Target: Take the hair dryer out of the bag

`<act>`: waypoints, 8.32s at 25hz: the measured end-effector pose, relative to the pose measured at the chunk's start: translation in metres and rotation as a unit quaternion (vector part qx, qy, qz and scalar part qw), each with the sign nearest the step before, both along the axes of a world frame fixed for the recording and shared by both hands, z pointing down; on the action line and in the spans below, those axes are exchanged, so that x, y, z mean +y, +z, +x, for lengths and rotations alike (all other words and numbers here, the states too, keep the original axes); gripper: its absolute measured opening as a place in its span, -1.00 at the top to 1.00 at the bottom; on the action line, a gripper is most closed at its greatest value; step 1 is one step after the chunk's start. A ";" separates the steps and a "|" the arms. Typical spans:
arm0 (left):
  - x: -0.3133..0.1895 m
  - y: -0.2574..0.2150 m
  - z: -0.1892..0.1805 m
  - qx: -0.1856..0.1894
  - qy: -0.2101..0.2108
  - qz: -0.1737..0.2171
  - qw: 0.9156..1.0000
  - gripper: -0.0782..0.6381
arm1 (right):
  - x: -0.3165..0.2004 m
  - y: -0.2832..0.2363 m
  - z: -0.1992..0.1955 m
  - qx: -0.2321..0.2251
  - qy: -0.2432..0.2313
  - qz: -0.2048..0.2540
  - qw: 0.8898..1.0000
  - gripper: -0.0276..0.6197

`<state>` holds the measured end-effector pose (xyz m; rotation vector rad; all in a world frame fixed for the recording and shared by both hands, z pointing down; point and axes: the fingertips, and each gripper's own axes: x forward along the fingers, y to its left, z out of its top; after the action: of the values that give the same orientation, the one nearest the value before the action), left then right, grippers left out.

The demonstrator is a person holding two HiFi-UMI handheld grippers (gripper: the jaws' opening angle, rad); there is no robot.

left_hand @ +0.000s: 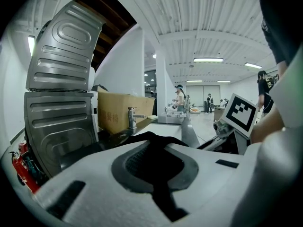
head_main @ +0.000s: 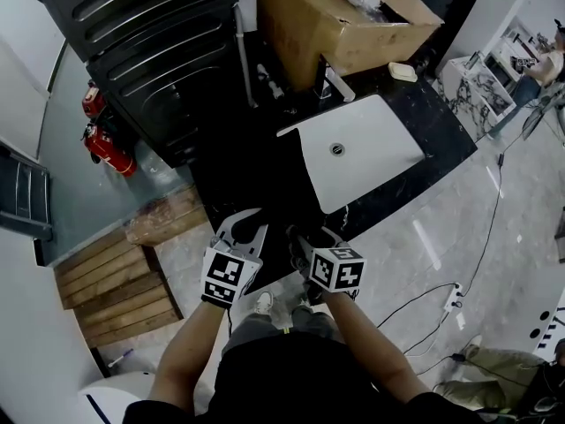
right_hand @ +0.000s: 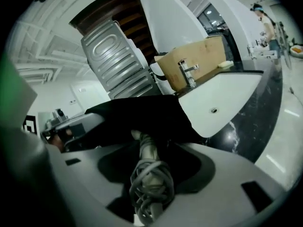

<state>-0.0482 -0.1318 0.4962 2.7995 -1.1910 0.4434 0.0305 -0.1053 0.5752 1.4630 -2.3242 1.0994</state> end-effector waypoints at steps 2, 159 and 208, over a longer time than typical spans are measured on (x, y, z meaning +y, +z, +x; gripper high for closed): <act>0.001 0.000 0.000 0.000 0.000 0.001 1.000 0.72 | -0.001 0.003 0.000 0.018 -0.001 0.000 1.000 0.29; -0.051 0.073 -0.022 -0.008 -0.027 -0.065 0.998 0.71 | 0.070 -0.115 -0.014 -0.044 -0.224 0.134 0.964 0.18; 0.040 0.019 -0.037 0.062 0.086 -0.043 0.993 0.13 | 0.018 -0.108 0.056 0.027 -0.091 0.149 0.984 0.17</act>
<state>-0.0851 -0.0914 0.5147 2.8191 -0.8882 0.3189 0.0863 -0.0875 0.4668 1.3152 -2.6078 0.6797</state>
